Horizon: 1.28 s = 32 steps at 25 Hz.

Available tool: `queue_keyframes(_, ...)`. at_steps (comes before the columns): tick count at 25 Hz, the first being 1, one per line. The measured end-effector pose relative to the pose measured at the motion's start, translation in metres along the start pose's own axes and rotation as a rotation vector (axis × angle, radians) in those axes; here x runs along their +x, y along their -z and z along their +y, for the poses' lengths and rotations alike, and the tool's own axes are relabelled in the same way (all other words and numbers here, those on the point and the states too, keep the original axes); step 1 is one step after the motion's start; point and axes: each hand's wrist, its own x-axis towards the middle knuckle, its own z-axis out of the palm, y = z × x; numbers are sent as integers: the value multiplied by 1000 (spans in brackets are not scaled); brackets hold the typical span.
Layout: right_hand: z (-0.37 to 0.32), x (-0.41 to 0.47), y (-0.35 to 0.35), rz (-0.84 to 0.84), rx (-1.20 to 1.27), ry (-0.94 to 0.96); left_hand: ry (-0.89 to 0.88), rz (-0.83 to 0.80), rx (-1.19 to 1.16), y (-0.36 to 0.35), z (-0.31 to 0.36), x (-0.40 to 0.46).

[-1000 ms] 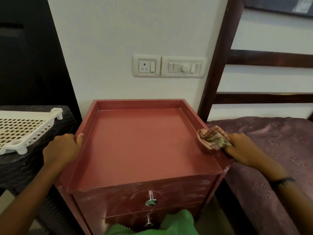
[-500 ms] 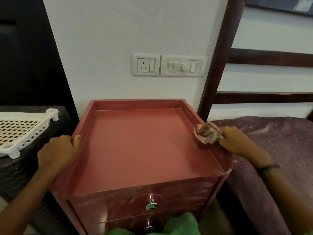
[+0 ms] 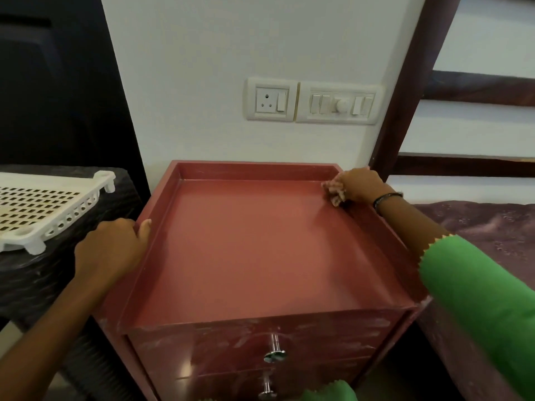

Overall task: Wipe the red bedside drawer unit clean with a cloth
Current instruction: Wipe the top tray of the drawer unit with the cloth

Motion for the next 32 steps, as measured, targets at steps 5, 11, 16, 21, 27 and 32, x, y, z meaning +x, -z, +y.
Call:
queue_keyframes(5,-16,-91,19,-90,-304,151,5,5,33,4,4,-4)
queue_keyframes(11,-10,-254,52,-48,-358,342,16,0,-22,2,3,-1)
queue_keyframes(16,-22,-253,49,-284,-341,245,14,-1,-28,0,0,3)
queue_keyframes(21,-28,-152,28,-197,-457,236,11,13,-26,-7,-4,8)
queue_keyframes(27,-19,7,-30,-85,-503,202,-9,35,-6,-21,-14,17)
queue_keyframes(32,-27,62,-24,-87,-399,86,-25,29,21,-24,-19,19)
